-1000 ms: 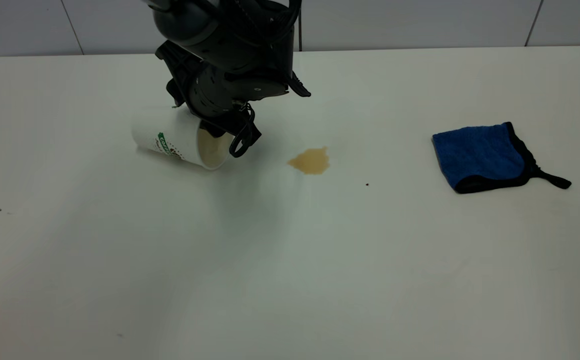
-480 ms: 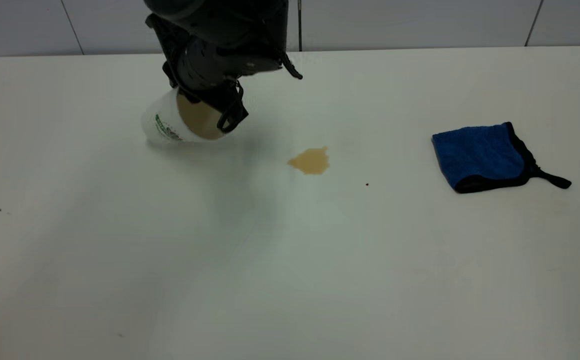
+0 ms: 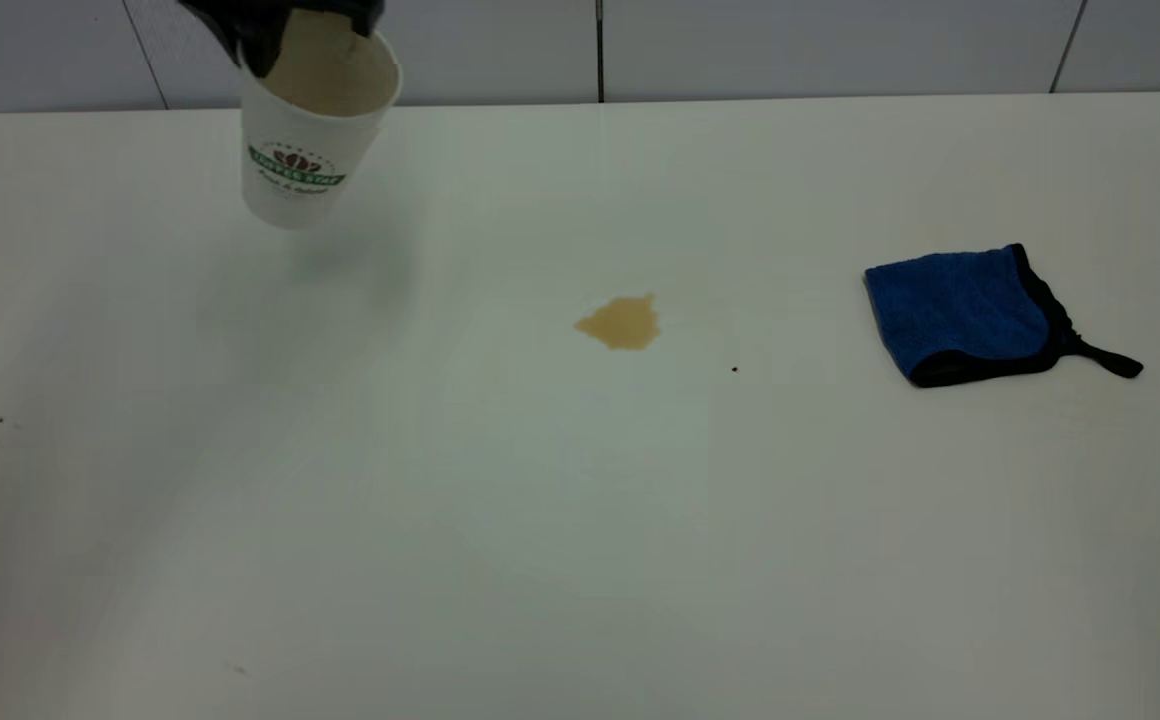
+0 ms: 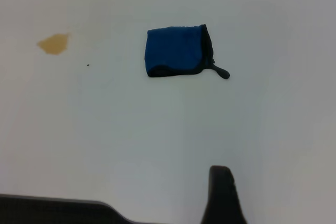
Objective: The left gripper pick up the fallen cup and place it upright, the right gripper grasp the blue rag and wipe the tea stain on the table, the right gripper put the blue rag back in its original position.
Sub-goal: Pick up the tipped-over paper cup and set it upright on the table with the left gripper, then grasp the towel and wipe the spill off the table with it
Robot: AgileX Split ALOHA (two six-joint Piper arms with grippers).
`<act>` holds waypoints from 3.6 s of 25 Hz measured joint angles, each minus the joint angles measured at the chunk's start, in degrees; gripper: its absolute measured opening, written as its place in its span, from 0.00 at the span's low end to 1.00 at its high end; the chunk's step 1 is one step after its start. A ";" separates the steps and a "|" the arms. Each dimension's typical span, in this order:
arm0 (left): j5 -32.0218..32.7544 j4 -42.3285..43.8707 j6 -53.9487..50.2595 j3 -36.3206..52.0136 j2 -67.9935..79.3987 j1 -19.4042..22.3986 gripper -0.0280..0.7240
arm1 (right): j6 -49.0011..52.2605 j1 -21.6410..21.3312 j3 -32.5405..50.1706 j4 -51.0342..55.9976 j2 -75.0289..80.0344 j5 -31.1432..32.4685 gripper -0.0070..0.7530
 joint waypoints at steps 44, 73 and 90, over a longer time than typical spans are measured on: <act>-10.22 -45.13 38.89 0.05 7.77 13.12 0.42 | 0.00 0.00 0.00 0.00 0.00 -0.05 0.76; 27.39 -18.30 15.12 9.63 -35.25 13.57 0.43 | 0.00 0.00 0.00 0.00 0.00 -0.05 0.76; 25.20 -20.46 17.64 61.43 -100.93 21.75 0.43 | 0.05 0.00 0.00 -0.04 0.00 -0.05 0.76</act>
